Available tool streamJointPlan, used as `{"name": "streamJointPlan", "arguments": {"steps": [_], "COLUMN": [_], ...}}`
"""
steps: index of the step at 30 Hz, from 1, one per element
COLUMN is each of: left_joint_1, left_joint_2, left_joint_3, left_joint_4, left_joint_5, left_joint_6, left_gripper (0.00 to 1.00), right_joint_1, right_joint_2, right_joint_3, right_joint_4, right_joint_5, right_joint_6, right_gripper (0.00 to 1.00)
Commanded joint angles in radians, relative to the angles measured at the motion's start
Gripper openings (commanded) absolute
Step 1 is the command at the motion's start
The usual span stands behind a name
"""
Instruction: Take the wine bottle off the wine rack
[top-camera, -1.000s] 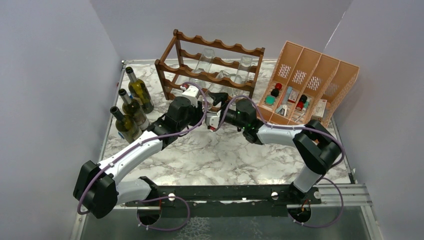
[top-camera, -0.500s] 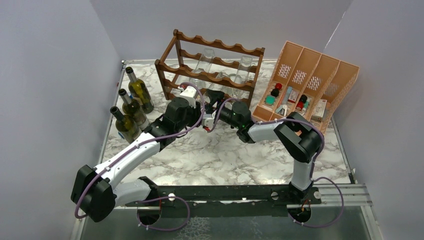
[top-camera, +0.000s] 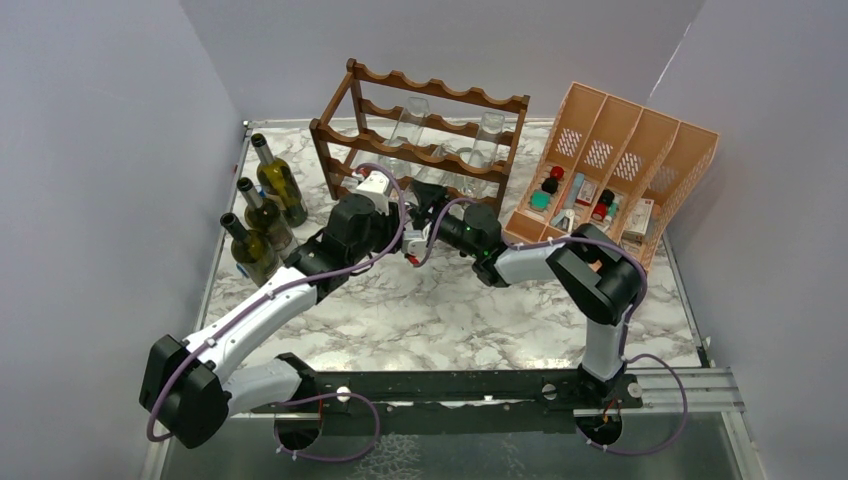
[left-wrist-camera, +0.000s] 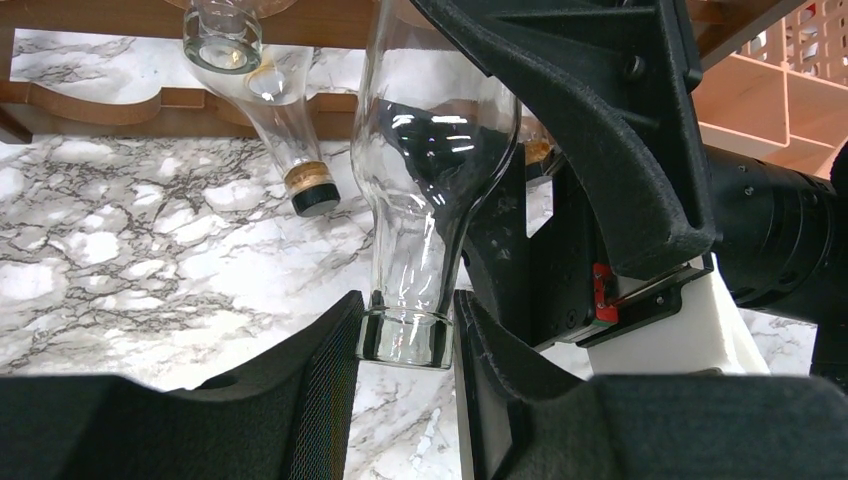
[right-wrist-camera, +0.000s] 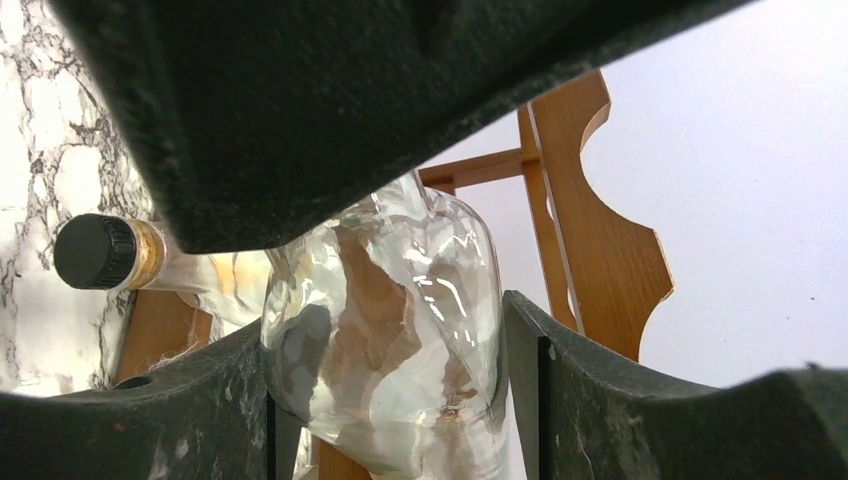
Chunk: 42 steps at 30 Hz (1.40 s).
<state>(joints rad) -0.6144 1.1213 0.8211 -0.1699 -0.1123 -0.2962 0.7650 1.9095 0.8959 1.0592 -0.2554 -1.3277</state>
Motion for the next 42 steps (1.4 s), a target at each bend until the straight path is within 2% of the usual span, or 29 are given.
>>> {"name": "streamJointPlan", "arguments": {"steps": [1,3,6,8,14,19,23,28,33,37,42], "left_joint_1": [0.011,0.011,0.012,0.012,0.011,0.012,0.011,0.011,0.011,0.012,0.011], "left_joint_2": [-0.046,-0.069,-0.104,-0.130,-0.216,-0.265,-0.291,-0.315,-0.331,-0.330,-0.318], "left_joint_3": [0.033,0.037,0.052,0.070,0.190,0.333,0.394,0.382,0.360,0.360,0.373], "left_joint_4": [-0.064,-0.080,-0.111,-0.140,-0.247,-0.287,-0.282,-0.284,-0.282,-0.282,-0.286], "left_joint_5": [-0.028,-0.035,-0.036,-0.029,-0.031,-0.068,-0.075,-0.088,-0.088,-0.079,0.011], "left_joint_6": [-0.015,-0.015,-0.015,-0.012,0.044,0.095,0.115,0.136,0.112,0.106,0.100], "left_gripper": [0.20,0.37,0.56,0.63,0.75,0.79,0.81,0.81,0.81,0.81,0.81], "right_joint_1": [0.012,0.013,0.018,0.024,0.058,0.091,0.112,0.141,0.154,0.160,0.159], "right_joint_2": [-0.071,-0.092,-0.121,-0.136,-0.220,-0.306,-0.371,-0.480,-0.587,-0.669,-0.760], "right_joint_3": [-0.013,-0.023,-0.045,-0.055,-0.099,-0.145,-0.168,-0.139,-0.128,-0.117,-0.147], "right_joint_4": [0.016,0.009,-0.006,0.001,-0.060,-0.084,-0.113,-0.209,-0.293,-0.405,-0.508], "right_joint_5": [-0.024,-0.031,-0.047,-0.049,-0.070,-0.062,-0.074,-0.045,-0.093,-0.117,-0.058], "right_joint_6": [0.020,0.042,0.058,0.071,0.081,0.152,0.268,0.488,0.632,0.717,0.917], "right_gripper": [0.44,0.39,0.37,0.36,0.34,0.34,0.34,0.34,0.33,0.29,0.31]}}
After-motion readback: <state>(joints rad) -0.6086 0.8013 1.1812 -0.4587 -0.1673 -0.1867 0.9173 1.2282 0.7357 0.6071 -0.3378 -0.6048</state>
